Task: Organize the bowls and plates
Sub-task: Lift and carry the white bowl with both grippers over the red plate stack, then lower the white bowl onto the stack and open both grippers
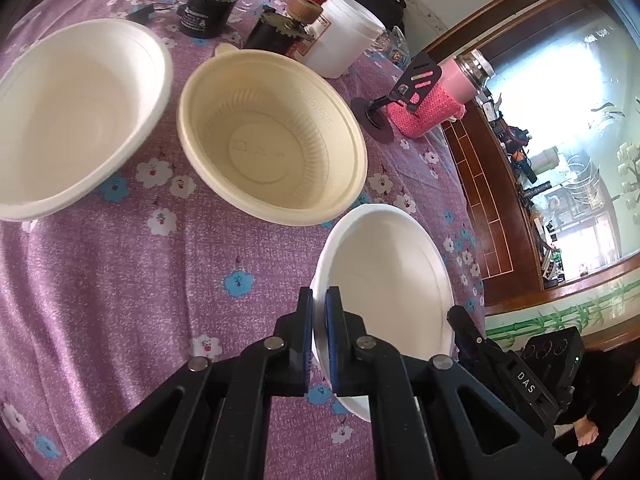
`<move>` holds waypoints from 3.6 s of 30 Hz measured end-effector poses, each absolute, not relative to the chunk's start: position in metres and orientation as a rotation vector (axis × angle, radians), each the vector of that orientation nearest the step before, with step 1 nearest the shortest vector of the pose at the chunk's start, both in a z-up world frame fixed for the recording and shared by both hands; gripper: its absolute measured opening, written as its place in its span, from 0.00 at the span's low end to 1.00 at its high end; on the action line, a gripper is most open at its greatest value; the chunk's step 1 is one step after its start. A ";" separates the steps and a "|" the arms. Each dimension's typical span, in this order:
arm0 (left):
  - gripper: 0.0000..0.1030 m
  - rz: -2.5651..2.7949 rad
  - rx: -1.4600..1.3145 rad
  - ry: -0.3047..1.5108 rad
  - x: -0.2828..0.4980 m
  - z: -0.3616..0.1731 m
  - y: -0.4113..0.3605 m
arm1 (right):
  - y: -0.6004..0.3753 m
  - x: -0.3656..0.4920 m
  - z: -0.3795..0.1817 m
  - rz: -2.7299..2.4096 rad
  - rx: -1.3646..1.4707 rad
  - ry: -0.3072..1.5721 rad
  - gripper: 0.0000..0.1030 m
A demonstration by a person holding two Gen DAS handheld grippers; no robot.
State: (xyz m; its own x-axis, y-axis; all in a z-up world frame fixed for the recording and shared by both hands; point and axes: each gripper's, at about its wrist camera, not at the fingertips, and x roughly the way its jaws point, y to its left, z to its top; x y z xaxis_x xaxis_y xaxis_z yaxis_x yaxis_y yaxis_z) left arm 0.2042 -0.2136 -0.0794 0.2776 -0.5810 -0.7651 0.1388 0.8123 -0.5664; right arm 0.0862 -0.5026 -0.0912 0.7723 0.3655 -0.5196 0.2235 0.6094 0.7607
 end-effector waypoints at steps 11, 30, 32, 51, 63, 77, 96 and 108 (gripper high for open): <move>0.06 -0.442 -0.435 1.135 0.171 -0.047 -0.155 | -0.453 0.077 -0.067 0.187 0.862 0.690 0.06; 0.07 -0.103 -0.431 0.877 0.029 0.037 0.076 | -0.222 0.070 0.001 0.609 0.710 0.722 0.07; 0.07 -0.075 -0.435 0.865 0.018 0.040 0.094 | -0.201 0.069 0.003 0.630 0.692 0.728 0.07; 0.08 0.110 -0.458 0.903 -0.047 0.008 0.198 | -0.054 0.059 -0.031 0.777 0.537 0.901 0.07; 0.07 0.120 -0.483 0.936 -0.055 -0.009 0.220 | -0.031 0.061 -0.045 0.776 0.491 0.944 0.07; 0.08 0.094 -0.539 0.973 -0.059 -0.026 0.233 | -0.018 0.064 -0.053 0.767 0.454 0.967 0.08; 0.29 0.148 -0.401 0.965 -0.071 -0.007 0.231 | -0.018 0.073 -0.054 0.764 0.471 1.008 0.09; 0.31 0.187 -0.440 0.811 -0.091 0.037 0.245 | -0.037 0.073 -0.043 0.777 0.489 0.985 0.10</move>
